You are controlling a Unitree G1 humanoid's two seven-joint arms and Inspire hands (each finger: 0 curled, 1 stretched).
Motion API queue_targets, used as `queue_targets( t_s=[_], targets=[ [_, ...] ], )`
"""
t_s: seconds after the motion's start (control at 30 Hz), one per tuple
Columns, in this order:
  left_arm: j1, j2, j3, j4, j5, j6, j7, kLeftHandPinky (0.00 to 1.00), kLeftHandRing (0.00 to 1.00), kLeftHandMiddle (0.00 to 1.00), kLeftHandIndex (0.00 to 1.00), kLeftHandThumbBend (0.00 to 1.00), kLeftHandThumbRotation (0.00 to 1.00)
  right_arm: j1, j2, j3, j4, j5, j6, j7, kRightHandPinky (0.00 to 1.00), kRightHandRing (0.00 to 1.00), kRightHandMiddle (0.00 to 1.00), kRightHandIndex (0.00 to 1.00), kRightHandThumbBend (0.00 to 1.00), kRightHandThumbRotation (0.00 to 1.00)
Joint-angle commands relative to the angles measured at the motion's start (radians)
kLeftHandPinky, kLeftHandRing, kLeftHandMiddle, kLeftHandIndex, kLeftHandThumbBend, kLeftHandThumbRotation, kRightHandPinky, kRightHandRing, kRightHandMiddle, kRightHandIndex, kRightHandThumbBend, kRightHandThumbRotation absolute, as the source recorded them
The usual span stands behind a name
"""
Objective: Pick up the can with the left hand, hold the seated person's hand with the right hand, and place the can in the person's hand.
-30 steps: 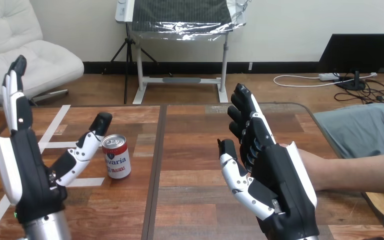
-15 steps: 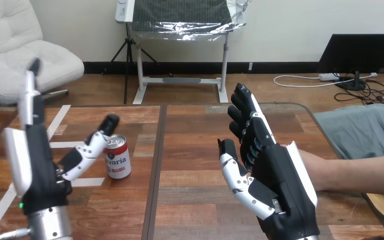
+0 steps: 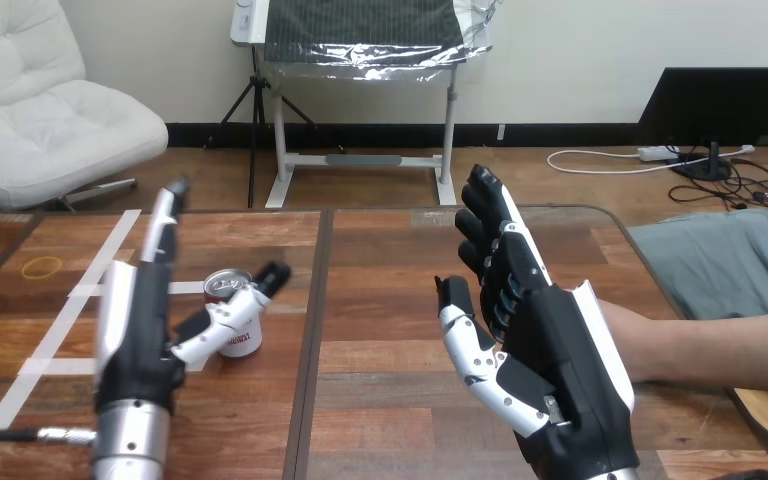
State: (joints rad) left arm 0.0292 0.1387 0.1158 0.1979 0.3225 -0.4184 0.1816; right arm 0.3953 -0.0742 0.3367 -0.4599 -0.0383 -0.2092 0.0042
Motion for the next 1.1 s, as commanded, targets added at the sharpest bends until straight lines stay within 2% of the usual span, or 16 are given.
queue_targets(
  t_s=[0.0,0.1,0.2,0.43,0.73,0.83,1.07],
  targets=[
    [-0.102,0.035,-0.030,0.005,-0.066,0.054,-0.100,0.96,0.99,0.99,0.98,0.92,0.55,-0.055,0.027,-0.017,-0.022,0.006,0.007,0.003,1.00,1.00,1.00,1.00,0.00,0.00],
    [-0.116,0.043,-0.032,0.010,-0.084,0.080,-0.133,0.97,0.99,0.99,0.98,0.93,0.54,-0.056,0.024,-0.018,-0.022,0.009,0.006,0.007,1.00,1.00,1.00,1.00,0.00,0.00],
    [-0.165,0.070,-0.045,0.047,-0.085,0.135,-0.184,0.97,1.00,1.00,0.99,0.96,0.56,-0.058,0.021,-0.022,-0.025,0.015,0.010,0.017,1.00,1.00,1.00,1.00,0.00,0.00],
    [-0.201,0.085,-0.052,0.075,-0.072,0.161,-0.202,0.97,1.00,1.00,1.00,0.99,0.56,-0.061,0.018,-0.027,-0.028,0.006,0.014,0.022,1.00,1.00,1.00,1.00,0.00,0.00],
    [-0.232,0.103,-0.066,0.103,-0.046,0.177,-0.186,0.96,0.99,1.00,1.00,0.99,0.57,-0.067,0.017,-0.033,-0.028,0.015,0.015,0.036,1.00,1.00,1.00,1.00,0.00,0.00],
    [-0.253,0.112,-0.070,0.136,-0.025,0.171,-0.150,0.96,0.99,1.00,0.99,1.00,0.58,-0.078,0.014,-0.042,-0.019,0.018,0.011,0.050,1.00,1.00,1.00,1.00,0.00,0.00],
    [-0.264,0.114,-0.070,0.168,-0.015,0.147,-0.116,0.96,0.98,0.99,0.98,1.00,0.58,-0.085,0.016,-0.048,-0.015,0.026,0.009,0.064,1.00,1.00,1.00,1.00,0.00,0.00]
  ],
)
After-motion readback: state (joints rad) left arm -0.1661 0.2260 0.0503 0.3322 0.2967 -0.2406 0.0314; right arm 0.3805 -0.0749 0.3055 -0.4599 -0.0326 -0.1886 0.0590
